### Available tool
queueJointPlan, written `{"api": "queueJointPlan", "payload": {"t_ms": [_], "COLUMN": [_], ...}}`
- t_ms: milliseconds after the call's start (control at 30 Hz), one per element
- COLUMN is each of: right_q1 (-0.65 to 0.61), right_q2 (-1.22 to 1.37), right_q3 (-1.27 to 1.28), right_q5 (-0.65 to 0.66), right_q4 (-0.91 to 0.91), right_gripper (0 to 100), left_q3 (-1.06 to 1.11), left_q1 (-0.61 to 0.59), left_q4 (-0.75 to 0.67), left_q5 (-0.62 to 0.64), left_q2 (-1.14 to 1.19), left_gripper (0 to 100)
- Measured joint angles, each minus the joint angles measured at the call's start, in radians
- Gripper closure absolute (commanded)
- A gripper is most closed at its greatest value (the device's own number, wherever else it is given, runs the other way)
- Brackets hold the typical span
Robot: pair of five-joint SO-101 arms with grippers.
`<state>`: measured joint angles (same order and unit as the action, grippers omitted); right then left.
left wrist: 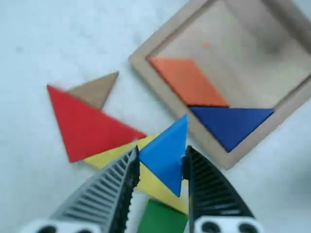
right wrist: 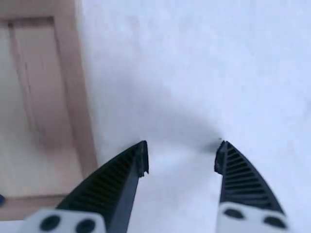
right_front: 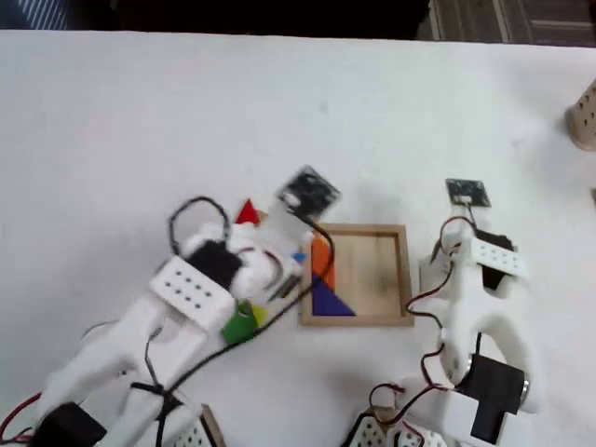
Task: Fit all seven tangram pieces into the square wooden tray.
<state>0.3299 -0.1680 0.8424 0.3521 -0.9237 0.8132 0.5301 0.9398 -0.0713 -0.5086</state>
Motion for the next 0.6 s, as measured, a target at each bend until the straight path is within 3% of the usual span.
{"api": "queueJointPlan", "payload": {"t_ms": [167,400,600], "right_q1": [0.064,0.098,0.097], "right_q2": [0.000,0.000,0.000], "right_q3": [0.000,0.000,0.000], "right_q5": [0.000,0.000,0.000], "right_q4": [0.000,0.000,0.000], "right_gripper": [77.6,77.6,77.6], "left_q3": [-0.052,-0.330,-0.517], "left_q1": [0.121,0.253,0.273], "left_q4": [-0.110,-0.129,-0.129], "left_q5": [0.000,0.000,0.000], "left_q2": [0.115,0.506,0.767], "left_gripper": [90,90,86]}}
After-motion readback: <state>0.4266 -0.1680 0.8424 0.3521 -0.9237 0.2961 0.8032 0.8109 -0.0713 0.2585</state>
